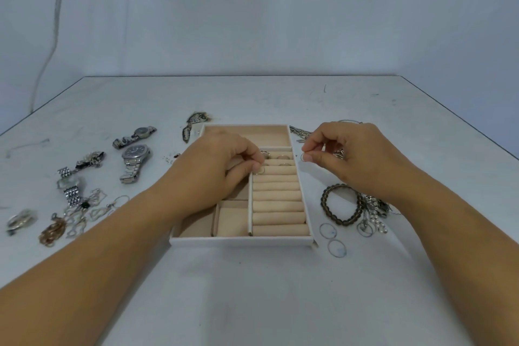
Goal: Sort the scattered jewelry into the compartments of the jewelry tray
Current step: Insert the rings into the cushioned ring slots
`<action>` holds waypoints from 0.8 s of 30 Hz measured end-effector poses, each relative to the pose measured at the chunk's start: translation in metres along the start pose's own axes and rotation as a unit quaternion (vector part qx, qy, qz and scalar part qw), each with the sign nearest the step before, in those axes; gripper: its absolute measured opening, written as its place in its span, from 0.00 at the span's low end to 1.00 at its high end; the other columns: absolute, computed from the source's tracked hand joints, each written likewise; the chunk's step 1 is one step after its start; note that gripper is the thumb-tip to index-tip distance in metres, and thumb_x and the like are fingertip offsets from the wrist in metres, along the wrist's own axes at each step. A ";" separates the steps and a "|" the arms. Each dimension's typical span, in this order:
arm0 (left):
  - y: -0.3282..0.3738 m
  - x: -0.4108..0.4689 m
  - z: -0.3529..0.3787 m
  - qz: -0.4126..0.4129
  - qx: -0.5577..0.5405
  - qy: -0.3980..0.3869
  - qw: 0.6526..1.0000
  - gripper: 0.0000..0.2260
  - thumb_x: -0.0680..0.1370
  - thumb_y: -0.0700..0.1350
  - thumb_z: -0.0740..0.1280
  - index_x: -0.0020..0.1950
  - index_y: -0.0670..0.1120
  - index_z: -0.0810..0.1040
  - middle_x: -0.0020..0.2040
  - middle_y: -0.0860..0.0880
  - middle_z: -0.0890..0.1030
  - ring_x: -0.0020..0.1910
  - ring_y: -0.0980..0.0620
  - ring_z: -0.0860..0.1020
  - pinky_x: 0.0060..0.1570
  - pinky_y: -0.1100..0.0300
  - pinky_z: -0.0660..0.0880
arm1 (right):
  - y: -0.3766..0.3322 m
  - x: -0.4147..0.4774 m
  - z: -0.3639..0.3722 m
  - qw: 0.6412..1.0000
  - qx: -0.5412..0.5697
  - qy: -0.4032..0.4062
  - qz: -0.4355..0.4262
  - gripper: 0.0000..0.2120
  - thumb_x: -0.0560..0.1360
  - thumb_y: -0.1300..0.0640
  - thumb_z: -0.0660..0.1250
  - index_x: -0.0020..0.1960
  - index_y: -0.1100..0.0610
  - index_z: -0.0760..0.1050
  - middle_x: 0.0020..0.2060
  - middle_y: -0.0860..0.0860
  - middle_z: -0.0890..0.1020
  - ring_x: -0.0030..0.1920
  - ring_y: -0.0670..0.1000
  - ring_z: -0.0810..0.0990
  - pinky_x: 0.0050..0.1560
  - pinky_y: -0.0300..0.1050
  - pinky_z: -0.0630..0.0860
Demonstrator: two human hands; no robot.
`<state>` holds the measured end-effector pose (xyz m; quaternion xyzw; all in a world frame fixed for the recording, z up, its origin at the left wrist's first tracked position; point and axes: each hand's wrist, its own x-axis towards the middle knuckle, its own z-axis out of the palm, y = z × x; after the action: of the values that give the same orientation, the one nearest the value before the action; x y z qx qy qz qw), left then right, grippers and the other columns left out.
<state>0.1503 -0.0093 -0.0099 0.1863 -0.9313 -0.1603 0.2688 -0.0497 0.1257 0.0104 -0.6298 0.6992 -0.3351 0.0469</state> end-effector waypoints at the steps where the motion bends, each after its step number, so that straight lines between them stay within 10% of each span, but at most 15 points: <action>1: -0.001 0.000 0.000 0.005 0.001 -0.001 1.000 0.03 0.74 0.47 0.70 0.46 0.54 0.81 0.43 0.62 0.80 0.49 0.64 0.72 0.51 0.77 0.64 | 0.000 0.000 0.000 1.000 -0.001 0.000 -0.002 0.02 0.72 0.52 0.71 0.44 0.47 0.79 0.38 0.40 0.80 0.41 0.42 0.75 0.41 0.29 0.70; 17: -0.004 0.005 0.002 0.030 0.049 -0.017 0.998 0.15 0.70 0.63 0.59 0.45 0.60 0.83 0.47 0.61 0.77 0.54 0.50 0.66 0.53 0.57 0.58 | -0.001 -0.001 0.001 1.000 -0.005 -0.002 -0.006 0.02 0.72 0.52 0.71 0.44 0.46 0.78 0.38 0.40 0.80 0.41 0.43 0.75 0.42 0.33 0.72; 24: -0.011 -0.007 -0.012 -0.022 0.030 -0.056 0.998 0.23 0.70 0.68 0.59 0.60 0.60 0.75 0.57 0.59 0.74 0.62 0.55 0.66 0.63 0.54 0.65 | -0.001 0.000 0.005 1.000 -0.009 -0.002 -0.012 0.02 0.72 0.52 0.70 0.44 0.47 0.79 0.37 0.38 0.80 0.41 0.43 0.75 0.40 0.30 0.70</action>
<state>0.1651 -0.0187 -0.0080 0.2061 -0.9449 -0.1479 0.2071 -0.0463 0.1240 0.0076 -0.6394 0.6943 -0.3279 0.0384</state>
